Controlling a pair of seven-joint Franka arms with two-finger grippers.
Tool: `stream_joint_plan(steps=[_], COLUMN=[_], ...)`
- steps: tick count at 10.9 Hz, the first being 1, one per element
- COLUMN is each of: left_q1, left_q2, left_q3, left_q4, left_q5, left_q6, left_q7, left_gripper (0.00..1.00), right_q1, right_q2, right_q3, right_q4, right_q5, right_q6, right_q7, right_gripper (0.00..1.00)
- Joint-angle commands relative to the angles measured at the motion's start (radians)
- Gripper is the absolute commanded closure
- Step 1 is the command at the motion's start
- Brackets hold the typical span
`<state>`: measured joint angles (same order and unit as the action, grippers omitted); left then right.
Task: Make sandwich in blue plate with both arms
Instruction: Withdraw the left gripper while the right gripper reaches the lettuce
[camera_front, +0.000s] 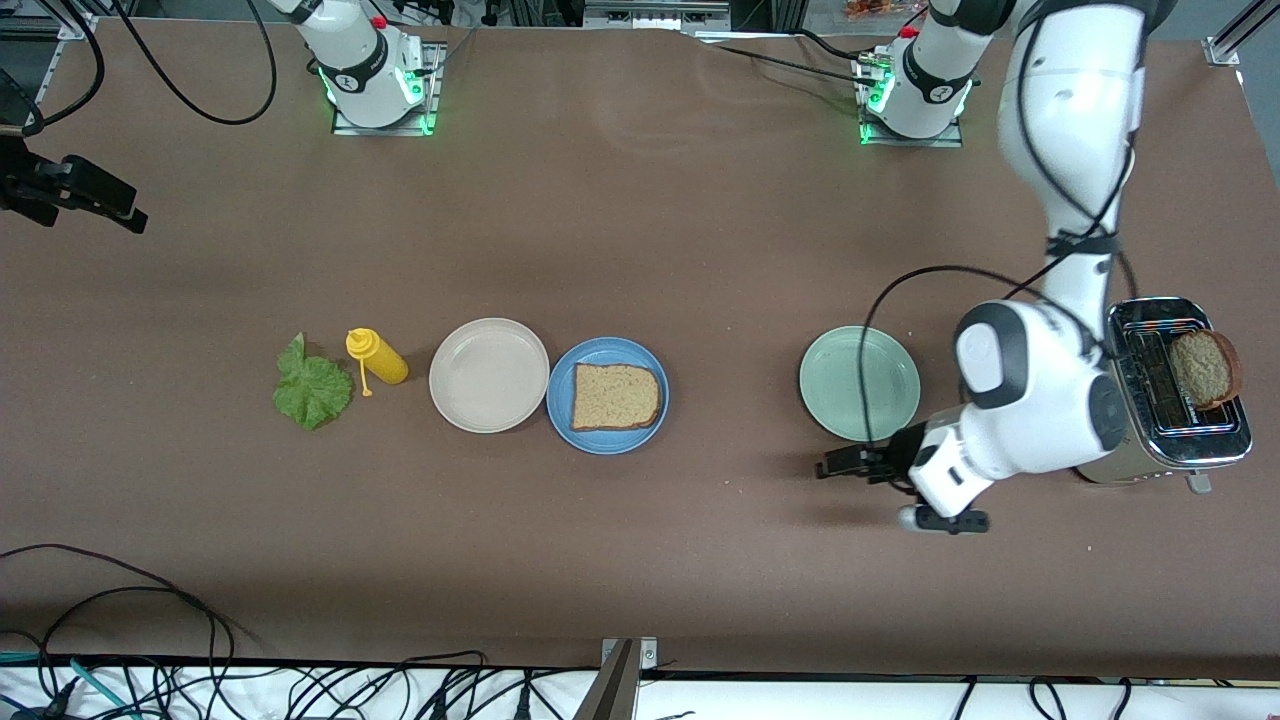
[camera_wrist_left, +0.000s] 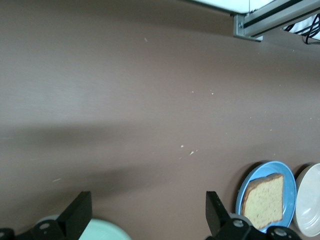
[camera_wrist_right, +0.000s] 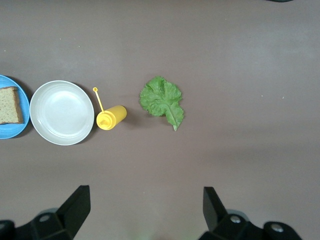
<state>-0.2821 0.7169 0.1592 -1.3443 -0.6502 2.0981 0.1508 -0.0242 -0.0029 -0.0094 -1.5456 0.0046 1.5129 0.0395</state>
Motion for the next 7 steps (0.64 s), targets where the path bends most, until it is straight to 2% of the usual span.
stream_joint_plan(steps=[1,3,4,5,7], left_q1=[0.043,0.066,0.07,0.089,0.109], left_q2=[-0.305,-0.451,-0.515,-0.587,-0.686], left_q3=[-0.004,-0.004,-0.004,-0.004,-0.01], left_q4=[-0.246,-0.314,-0.315,-0.317,-0.322], left_q5=[0.209,0.359,0.427,0.445,0.55], left_q6=[-0.009,-0.054,-0.141,-0.235,-0.346], left_q7=[0.009,0.009,0.007,0.006,-0.113], left_gripper=[0.0,0.0,0.0,0.0,0.0], right_q1=[-0.002,0.0,0.001,0.001,-0.003], right_q2=[0.003,0.001,0.003,0.02,0.096], right_q3=[0.003,0.008,0.009,0.008,0.005], right_q4=[0.01,0.012,0.01,0.004,-0.002], right_q5=[0.012,0.031,0.032,0.032,0.032], right_q6=[-0.062,-0.071,-0.073,-0.074,-0.094], right_q7=[0.003,0.007,-0.001,-0.012,-0.025], right_gripper=[0.0,0.0,0.0,0.0,0.0])
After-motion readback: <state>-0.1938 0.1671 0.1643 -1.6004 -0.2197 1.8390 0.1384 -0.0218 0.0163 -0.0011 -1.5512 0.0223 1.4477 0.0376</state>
